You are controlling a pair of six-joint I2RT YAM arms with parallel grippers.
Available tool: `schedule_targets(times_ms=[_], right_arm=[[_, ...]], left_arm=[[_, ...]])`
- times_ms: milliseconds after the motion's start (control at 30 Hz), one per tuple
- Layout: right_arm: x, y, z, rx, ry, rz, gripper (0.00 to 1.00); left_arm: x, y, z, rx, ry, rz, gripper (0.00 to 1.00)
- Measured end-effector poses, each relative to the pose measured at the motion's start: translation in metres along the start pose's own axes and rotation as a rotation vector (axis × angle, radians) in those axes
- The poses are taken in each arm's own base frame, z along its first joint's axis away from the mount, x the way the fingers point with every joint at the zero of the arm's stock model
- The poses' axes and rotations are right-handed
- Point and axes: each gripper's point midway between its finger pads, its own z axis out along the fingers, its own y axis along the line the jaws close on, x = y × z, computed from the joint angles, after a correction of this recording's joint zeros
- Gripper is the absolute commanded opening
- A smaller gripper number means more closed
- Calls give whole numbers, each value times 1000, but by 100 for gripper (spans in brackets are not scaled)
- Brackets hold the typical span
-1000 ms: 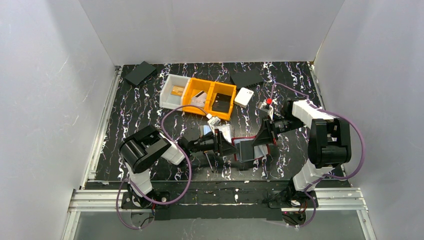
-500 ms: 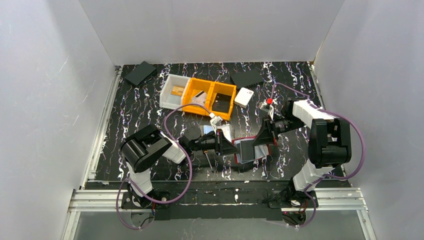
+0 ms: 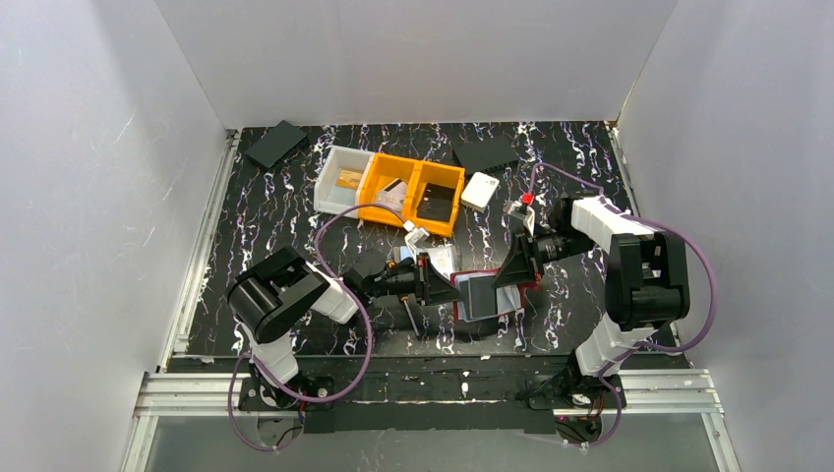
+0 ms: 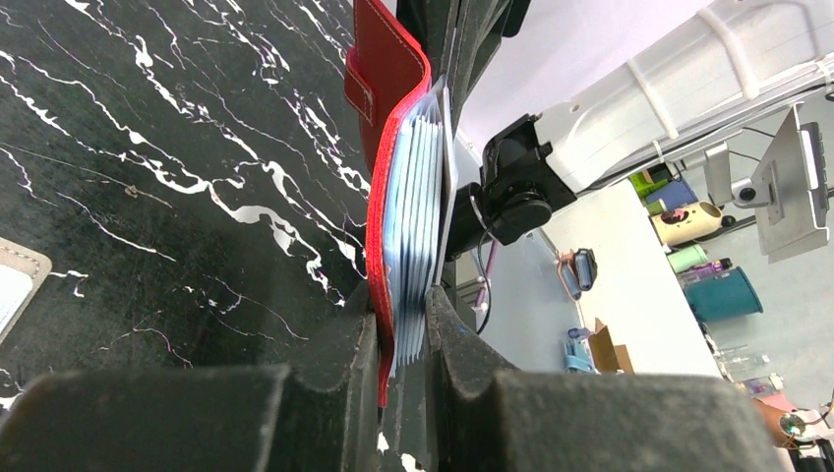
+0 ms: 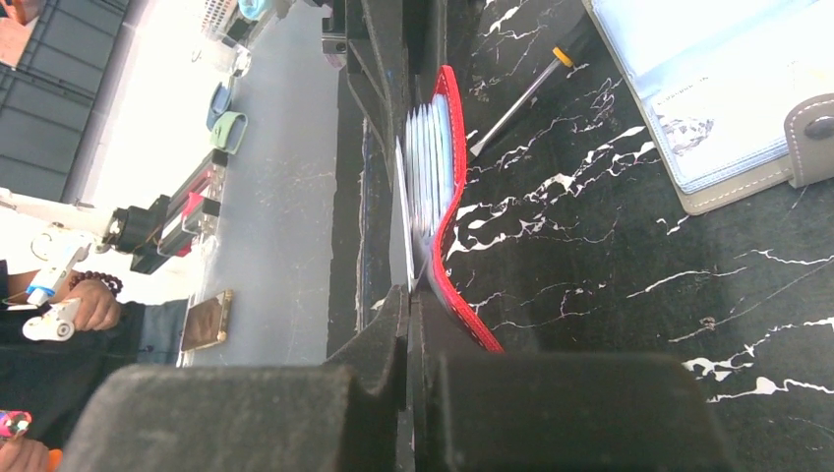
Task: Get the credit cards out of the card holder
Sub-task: Remove the credit card from the card holder.
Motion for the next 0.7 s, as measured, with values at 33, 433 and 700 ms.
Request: schedule_targets(times_ms=[33, 433, 700], right_arm=[[-1, 1, 1, -3, -4, 2, 1], [-5, 5, 4, -27, -34, 36, 2], [-7, 6, 7, -40, -47, 49, 4]], left_arm=[[-1, -1, -1, 2, -2, 2, 0], [-10, -6, -12, 25, -14, 12, 0], [-17, -9, -20, 26, -35, 18, 0]])
